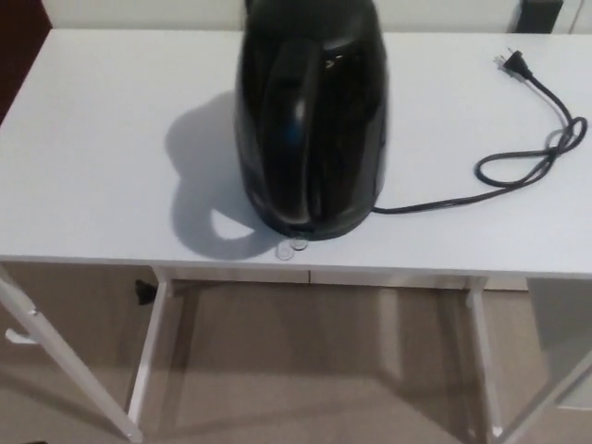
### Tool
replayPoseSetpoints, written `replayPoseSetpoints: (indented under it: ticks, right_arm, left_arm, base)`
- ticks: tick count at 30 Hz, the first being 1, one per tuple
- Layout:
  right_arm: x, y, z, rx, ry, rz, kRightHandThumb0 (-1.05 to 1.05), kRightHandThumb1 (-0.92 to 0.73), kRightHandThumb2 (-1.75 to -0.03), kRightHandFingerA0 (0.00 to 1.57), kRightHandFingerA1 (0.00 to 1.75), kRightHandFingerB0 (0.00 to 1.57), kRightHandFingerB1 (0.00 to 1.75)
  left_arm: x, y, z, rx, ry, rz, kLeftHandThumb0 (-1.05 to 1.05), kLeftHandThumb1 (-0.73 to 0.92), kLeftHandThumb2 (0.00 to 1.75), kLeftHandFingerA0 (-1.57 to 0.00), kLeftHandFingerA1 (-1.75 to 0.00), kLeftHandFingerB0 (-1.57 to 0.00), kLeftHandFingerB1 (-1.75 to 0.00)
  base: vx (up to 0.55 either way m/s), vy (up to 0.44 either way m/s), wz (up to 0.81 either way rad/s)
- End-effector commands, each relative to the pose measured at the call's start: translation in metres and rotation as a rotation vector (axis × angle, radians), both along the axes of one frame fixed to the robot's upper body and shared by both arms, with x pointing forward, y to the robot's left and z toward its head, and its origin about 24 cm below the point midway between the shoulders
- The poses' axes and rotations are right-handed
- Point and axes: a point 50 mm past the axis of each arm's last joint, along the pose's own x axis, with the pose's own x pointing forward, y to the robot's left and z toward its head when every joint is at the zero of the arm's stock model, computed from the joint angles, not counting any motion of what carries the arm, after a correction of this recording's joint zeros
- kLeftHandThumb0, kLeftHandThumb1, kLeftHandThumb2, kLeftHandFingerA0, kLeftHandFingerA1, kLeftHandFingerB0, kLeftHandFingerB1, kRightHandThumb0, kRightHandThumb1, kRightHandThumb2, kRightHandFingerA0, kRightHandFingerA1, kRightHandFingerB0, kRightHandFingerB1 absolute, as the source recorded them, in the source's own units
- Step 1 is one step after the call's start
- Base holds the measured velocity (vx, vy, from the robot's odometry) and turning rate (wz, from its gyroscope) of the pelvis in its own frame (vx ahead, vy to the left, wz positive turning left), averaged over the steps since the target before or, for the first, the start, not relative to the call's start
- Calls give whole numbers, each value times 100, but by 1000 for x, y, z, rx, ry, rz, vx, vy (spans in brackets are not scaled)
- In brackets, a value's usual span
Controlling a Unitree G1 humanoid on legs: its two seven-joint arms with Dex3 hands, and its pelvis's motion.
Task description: The robot walk towards a table in front and click the button on the base of the boilling pot using its left middle finger
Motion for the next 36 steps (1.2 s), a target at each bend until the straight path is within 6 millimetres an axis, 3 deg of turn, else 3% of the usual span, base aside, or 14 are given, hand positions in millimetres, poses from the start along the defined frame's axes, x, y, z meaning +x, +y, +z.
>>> replayPoseSetpoints:
  ticks: [1, 5, 6, 9, 10, 15, 16, 19, 20, 21, 32, 36]
  right_arm:
    - [0, -2, 0, -7, 16, 2, -48, -63, -60, 71, 42, 51, 37]
    - [3, -1, 0, -10, 17, 10, -48, -63, -60, 72, 42, 52, 37]
    - [5, 1, -1, -9, 14, 14, -55, -53, -84, 68, 57, 47, 50]
    - [3, 2, -1, -8, 15, 19, -55, -53, -84, 66, 57, 47, 50]
    - [3, 1, -1, -5, 17, 17, -49, -63, -60, 72, 42, 53, 37]
    - [6, 2, 0, -2, 10, 15, -50, -63, -60, 74, 43, 53, 37]
    - [7, 1, 0, -5, 14, 17, -55, -53, -84, 67, 57, 48, 50]
    - [6, 1, 0, -6, 13, 17, -55, -53, -84, 67, 57, 48, 51]
    - [6, 1, 0, -1, 13, 15, -50, -64, -60, 72, 42, 53, 37]
    - [7, 1, 1, -2, 11, 16, -55, -53, -84, 67, 57, 49, 51]
    - [10, 1, 2, -7, 3, 23, -55, -53, -84, 68, 57, 48, 51]
    - [12, 2, 3, 2, -18, 8, -53, -52, -82, 70, 57, 51, 51]
  left_arm:
    - [-1, 5, 2, 15, 16, 8, -40, 40, 65, -52, -47, -39, -42]
    - [0, 6, 3, 23, 18, 3, -40, 40, 66, -52, -47, -39, -42]
    - [0, 8, 4, 27, 15, 10, -40, 40, 66, -53, -47, -40, -42]
    - [-2, 8, 3, 24, 21, 11, -40, 40, 65, -52, -47, -39, -42]
    - [-2, 8, 3, 24, 25, 9, -40, 40, 66, -52, -47, -39, -42]
    - [0, 10, 4, 34, 19, -2, -41, 40, 66, -53, -48, -39, -42]
    - [0, 9, 4, 32, 19, 3, -41, 40, 66, -53, -48, -40, -42]
    - [0, 9, 4, 30, 20, -1, -41, 40, 66, -53, -48, -39, -42]
    - [1, 9, 5, 32, 19, -2, -41, 40, 66, -52, -47, -39, -42]
    - [1, 9, 5, 30, 19, -1, -40, 40, 66, -52, -47, -39, -42]
    - [3, 3, 7, 6, -16, -10, -38, 41, 65, -53, -47, -39, -41]
    - [1, -17, 12, -36, -102, -80, -39, 41, 64, -51, -46, -39, -41]
  base:
    - [0, 0, 0]
    - [0, 0, 0]
    - [25, 100, -1]
    - [112, 190, 20]
    - [105, 312, -3]
    - [19, 42, 10]
    - [0, 0, 0]
    - [0, 0, 0]
    - [-4, -85, 2]
    - [0, 0, 0]
    - [0, 0, 0]
    - [0, 0, 0]
